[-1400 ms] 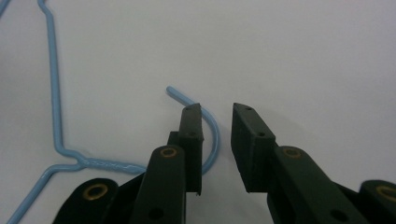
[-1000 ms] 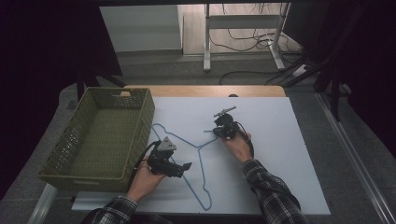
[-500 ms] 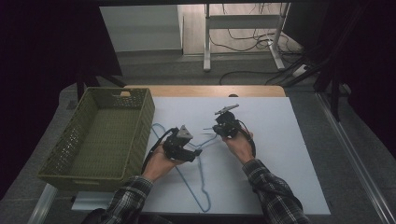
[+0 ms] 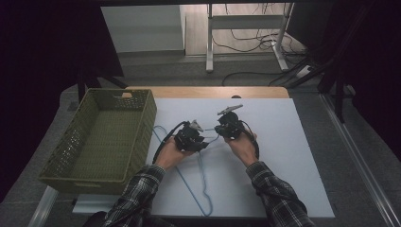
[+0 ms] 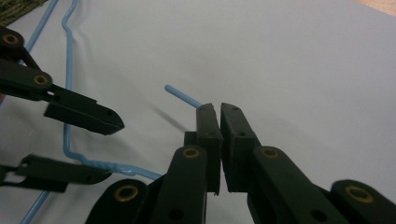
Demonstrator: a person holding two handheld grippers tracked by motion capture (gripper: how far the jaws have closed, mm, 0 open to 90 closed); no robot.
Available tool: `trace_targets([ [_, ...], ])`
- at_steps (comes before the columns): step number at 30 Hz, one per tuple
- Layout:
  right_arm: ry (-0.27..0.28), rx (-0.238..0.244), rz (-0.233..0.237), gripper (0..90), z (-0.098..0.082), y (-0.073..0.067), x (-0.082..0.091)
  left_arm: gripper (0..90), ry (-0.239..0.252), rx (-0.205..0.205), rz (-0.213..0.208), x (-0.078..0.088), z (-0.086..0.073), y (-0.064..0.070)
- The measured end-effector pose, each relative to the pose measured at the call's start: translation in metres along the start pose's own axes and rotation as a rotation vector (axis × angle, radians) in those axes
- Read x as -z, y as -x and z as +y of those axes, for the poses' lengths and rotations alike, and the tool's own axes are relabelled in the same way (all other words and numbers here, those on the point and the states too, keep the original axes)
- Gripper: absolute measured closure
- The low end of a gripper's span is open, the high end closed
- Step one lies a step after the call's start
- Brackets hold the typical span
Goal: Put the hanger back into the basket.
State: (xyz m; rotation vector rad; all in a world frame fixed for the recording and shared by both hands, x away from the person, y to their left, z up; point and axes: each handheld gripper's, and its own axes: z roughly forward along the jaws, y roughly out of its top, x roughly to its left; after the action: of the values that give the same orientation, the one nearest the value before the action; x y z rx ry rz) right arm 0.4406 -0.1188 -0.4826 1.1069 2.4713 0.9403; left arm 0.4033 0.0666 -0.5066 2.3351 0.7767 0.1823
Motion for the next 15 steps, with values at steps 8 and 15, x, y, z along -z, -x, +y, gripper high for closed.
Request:
trace_targets([
  [8, 0.008, -0.004, 0.005, 86.3, 0.002, -0.001, 0.004, 75.8, -0.031, -0.029, -0.037, -0.009, 0.009, 0.002],
  [15, 0.012, -0.011, 0.012, 85.8, 0.002, -0.001, 0.005, 84.9, -0.061, -0.059, -0.028, -0.012, 0.016, 0.005],
])
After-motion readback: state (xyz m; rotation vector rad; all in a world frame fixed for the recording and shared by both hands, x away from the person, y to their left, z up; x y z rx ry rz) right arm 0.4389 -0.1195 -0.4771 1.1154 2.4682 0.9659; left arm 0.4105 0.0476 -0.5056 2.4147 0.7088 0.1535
